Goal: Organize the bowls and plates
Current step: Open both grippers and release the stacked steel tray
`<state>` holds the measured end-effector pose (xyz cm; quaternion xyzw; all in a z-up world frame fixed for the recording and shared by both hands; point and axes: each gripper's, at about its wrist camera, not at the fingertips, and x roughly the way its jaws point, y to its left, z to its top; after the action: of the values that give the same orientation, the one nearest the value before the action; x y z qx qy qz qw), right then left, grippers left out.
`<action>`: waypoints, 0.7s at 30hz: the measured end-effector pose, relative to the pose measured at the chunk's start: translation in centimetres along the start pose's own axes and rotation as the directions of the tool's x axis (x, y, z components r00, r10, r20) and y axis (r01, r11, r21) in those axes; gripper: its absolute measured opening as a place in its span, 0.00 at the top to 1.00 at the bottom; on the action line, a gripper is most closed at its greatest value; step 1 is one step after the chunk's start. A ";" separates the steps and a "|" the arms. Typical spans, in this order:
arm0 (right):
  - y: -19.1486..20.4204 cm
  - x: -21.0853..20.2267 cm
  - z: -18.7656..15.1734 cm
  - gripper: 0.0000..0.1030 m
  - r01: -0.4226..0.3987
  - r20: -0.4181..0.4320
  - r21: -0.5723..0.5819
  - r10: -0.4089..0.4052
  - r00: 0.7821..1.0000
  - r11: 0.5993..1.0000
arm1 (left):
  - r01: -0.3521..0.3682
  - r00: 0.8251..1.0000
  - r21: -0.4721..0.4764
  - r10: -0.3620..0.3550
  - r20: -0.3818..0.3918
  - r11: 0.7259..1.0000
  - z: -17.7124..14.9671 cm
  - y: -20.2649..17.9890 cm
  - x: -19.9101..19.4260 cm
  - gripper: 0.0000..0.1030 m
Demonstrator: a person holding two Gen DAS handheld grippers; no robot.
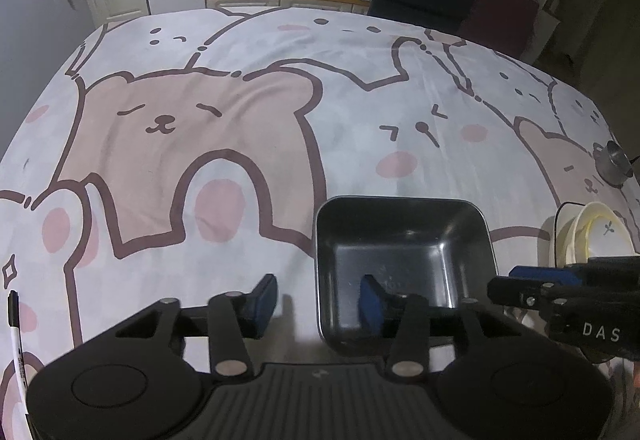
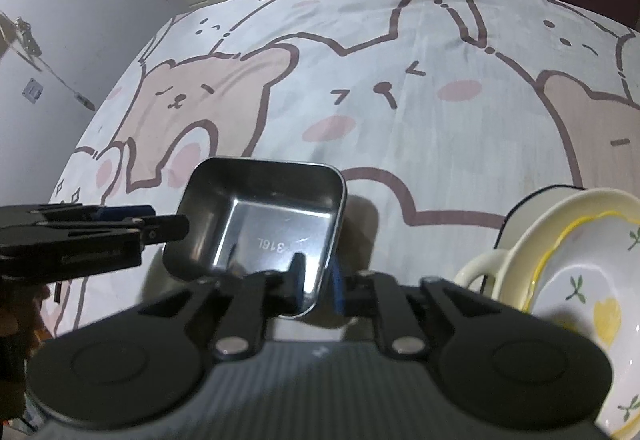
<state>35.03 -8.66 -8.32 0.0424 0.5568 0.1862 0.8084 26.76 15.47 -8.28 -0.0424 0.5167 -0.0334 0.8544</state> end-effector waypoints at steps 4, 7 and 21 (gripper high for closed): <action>0.0 -0.2 -0.1 0.55 -0.001 0.008 -0.004 0.002 1.000 1.000 | 0.003 1.000 0.002 -0.003 -0.003 1.000 -0.2 0.0 -0.3 0.47; 0.1 -0.5 -0.2 0.44 -0.006 0.017 -0.009 0.006 1.000 1.000 | -0.004 1.000 0.002 0.004 -0.002 1.000 -0.3 0.0 -0.6 0.41; -0.3 -2.6 -0.7 0.00 0.019 0.090 -0.058 -0.014 0.996 0.998 | -0.044 0.999 0.015 0.044 0.032 0.999 -0.3 -0.4 -2.4 0.00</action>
<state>33.63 -9.91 -6.35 0.0225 0.5146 0.1937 0.8350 25.39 15.31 -6.21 -0.0249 0.5039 -0.0180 0.8632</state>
